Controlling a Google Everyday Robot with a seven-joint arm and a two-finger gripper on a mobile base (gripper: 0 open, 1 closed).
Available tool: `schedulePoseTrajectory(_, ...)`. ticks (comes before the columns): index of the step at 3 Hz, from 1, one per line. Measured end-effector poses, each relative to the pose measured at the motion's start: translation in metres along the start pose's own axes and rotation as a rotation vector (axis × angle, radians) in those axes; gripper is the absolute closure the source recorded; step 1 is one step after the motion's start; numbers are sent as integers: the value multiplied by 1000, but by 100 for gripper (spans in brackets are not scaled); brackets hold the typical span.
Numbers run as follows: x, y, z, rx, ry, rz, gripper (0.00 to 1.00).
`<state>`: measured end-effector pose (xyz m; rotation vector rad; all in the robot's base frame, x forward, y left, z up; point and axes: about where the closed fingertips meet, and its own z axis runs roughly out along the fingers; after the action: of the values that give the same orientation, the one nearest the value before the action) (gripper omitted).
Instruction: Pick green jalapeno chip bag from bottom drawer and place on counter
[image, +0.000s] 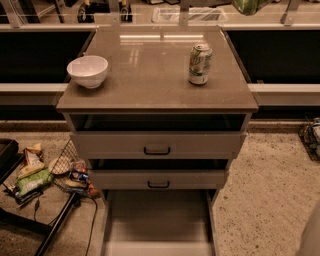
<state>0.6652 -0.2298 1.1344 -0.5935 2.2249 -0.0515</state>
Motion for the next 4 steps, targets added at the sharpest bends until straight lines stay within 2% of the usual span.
schedulePoseTrajectory(1, 0, 0, 1, -1, -1, 0, 100)
schedulePoseTrajectory(2, -30, 5, 16, 24, -52, 37, 100)
schedulePoseTrajectory(3, -68, 17, 43, 22, -133, 117, 100)
schedulePoseTrajectory(4, -99, 50, 89, -31, -199, 215, 100)
